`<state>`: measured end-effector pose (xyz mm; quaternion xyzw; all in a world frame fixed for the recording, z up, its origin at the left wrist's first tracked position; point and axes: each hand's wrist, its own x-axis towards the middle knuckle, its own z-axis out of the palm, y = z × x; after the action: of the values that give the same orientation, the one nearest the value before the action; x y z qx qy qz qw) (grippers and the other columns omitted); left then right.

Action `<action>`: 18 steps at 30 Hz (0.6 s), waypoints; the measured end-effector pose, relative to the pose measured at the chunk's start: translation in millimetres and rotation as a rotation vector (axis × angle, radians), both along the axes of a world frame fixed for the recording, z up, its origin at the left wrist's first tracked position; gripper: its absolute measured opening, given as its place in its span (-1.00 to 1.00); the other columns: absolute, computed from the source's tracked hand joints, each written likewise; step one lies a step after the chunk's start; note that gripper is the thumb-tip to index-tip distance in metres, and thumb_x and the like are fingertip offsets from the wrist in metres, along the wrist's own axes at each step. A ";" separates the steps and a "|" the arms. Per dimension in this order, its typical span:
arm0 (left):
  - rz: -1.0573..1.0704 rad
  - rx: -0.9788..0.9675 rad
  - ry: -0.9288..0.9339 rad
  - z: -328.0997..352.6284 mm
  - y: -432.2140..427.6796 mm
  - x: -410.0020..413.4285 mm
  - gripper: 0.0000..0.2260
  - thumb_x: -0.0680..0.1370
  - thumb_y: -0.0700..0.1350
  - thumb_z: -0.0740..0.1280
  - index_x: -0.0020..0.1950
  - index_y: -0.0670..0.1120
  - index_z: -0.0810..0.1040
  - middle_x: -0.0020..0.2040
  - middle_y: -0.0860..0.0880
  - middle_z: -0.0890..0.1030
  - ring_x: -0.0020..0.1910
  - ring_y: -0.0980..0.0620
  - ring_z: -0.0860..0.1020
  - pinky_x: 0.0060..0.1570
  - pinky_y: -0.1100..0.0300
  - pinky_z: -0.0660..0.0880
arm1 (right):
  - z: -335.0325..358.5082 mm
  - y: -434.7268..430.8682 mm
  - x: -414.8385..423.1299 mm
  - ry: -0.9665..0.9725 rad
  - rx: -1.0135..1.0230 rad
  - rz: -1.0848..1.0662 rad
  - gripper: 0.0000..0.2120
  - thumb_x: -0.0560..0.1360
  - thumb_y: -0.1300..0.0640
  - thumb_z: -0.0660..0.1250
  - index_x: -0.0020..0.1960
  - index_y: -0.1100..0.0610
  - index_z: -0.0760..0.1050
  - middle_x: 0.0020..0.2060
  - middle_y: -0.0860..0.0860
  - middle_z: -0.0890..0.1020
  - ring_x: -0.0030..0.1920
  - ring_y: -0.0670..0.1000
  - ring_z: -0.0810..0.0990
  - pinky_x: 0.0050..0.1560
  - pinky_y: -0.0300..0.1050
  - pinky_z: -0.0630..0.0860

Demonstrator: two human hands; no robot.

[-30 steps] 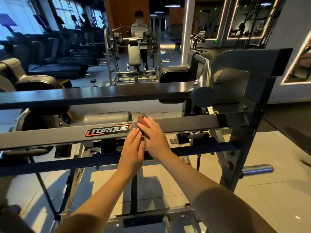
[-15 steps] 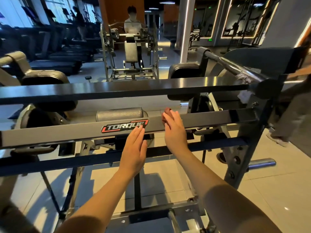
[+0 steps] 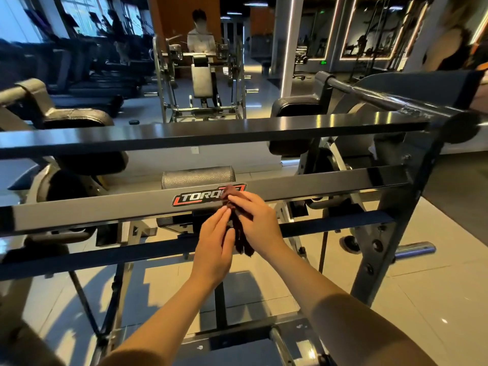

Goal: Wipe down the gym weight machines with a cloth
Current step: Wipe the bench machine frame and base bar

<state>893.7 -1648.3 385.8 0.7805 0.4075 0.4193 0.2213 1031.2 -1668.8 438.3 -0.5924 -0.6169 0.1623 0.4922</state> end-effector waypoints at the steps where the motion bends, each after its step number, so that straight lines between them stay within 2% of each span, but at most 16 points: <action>1: -0.039 -0.049 -0.048 4.0 -4.0 3.9 -0.58 0.69 0.03 0.13 0.56 0.07 0.27 0.48 0.20 0.36 0.48 0.27 0.27 0.47 0.25 0.25 | 2.2 -3.0 -1.0 0.066 0.019 -0.041 -0.67 0.64 0.21 0.28 0.38 0.01 0.55 0.32 -0.15 0.51 0.27 -0.24 0.48 0.24 -0.47 0.39; 3: -0.120 -0.204 -0.176 14.7 -9.2 15.1 -0.56 0.70 -0.03 0.19 0.53 0.26 0.18 0.40 0.32 0.34 0.41 0.32 0.33 0.37 0.34 0.30 | 8.0 -7.4 -5.6 0.214 0.014 -0.100 -0.70 0.65 0.16 0.28 0.36 -0.03 0.52 0.28 -0.15 0.48 0.22 -0.25 0.48 0.13 -0.52 0.42; 5: -0.148 -0.360 -0.291 24.9 -10.9 22.7 -0.48 0.68 -0.13 0.24 0.48 0.37 0.17 0.35 0.25 0.41 0.32 0.28 0.44 0.25 0.29 0.44 | 11.2 -10.0 -11.1 0.350 -0.040 -0.096 -0.73 0.66 0.12 0.26 0.33 -0.10 0.50 0.27 -0.12 0.48 0.22 -0.20 0.50 0.08 -0.45 0.49; 7: -0.114 -0.387 -0.338 31.1 -8.7 24.2 -0.51 0.65 -0.21 0.27 0.40 0.33 0.29 0.25 0.20 0.50 0.21 0.22 0.53 0.13 0.25 0.54 | 11.5 -13.6 -10.8 0.414 -0.071 -0.109 -0.75 0.67 0.09 0.24 0.31 -0.13 0.49 0.25 -0.12 0.51 0.23 -0.13 0.53 0.13 -0.28 0.56; 8: -0.096 -0.370 -0.354 33.3 -6.6 23.5 -0.55 0.63 -0.23 0.27 0.38 0.26 0.37 0.22 0.18 0.53 0.20 0.19 0.54 0.13 0.21 0.56 | 11.4 -16.3 -7.8 0.419 -0.077 -0.130 -0.76 0.67 0.08 0.23 0.30 -0.13 0.48 0.22 -0.13 0.53 0.22 -0.11 0.54 0.14 -0.22 0.58; 10: -0.088 -0.350 -0.364 36.2 -3.1 21.2 -0.62 0.61 -0.24 0.29 0.33 0.17 0.47 0.22 0.15 0.55 0.21 0.16 0.53 0.16 0.14 0.57 | 10.1 -24.3 1.4 0.446 -0.086 -0.176 -0.78 0.69 0.06 0.18 0.29 -0.13 0.47 0.16 -0.18 0.55 0.19 -0.11 0.54 0.10 -0.21 0.58; 13: -0.123 -0.359 -0.363 41.6 -0.7 19.8 -0.70 0.60 -0.23 0.33 0.24 0.12 0.56 0.17 0.16 0.59 0.19 0.17 0.55 0.13 0.16 0.60 | 7.7 -34.1 16.5 0.569 -0.118 -0.261 -0.76 0.73 0.01 0.07 0.26 -0.16 0.47 0.11 -0.16 0.58 0.15 -0.09 0.58 0.02 -0.24 0.59; 16: -0.123 -0.372 -0.394 45.1 -3.5 20.0 -0.81 0.60 -0.15 0.37 0.16 0.11 0.59 0.07 0.20 0.63 0.11 0.22 0.57 0.13 0.15 0.59 | 3.2 -38.1 26.9 0.702 -0.188 -0.236 -0.67 0.70 -0.19 0.05 0.40 -0.17 0.40 0.22 -0.12 0.56 0.26 -0.04 0.54 0.24 -0.07 0.54; 18: -0.126 -0.425 -0.407 47.1 -7.8 20.2 -0.88 0.61 -0.07 0.38 0.13 0.09 0.59 0.03 0.17 0.63 0.06 0.22 0.59 0.10 0.08 0.61 | -0.5 -44.3 31.1 0.723 -0.238 -0.146 -0.56 0.64 -0.23 0.17 0.49 -0.21 0.28 0.26 -0.13 0.48 0.26 -0.04 0.50 0.22 -0.06 0.52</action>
<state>914.0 -1656.2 433.0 0.6405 0.3841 0.4579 0.4823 1062.3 -1713.2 437.8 -0.5921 -0.3367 0.3957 0.6160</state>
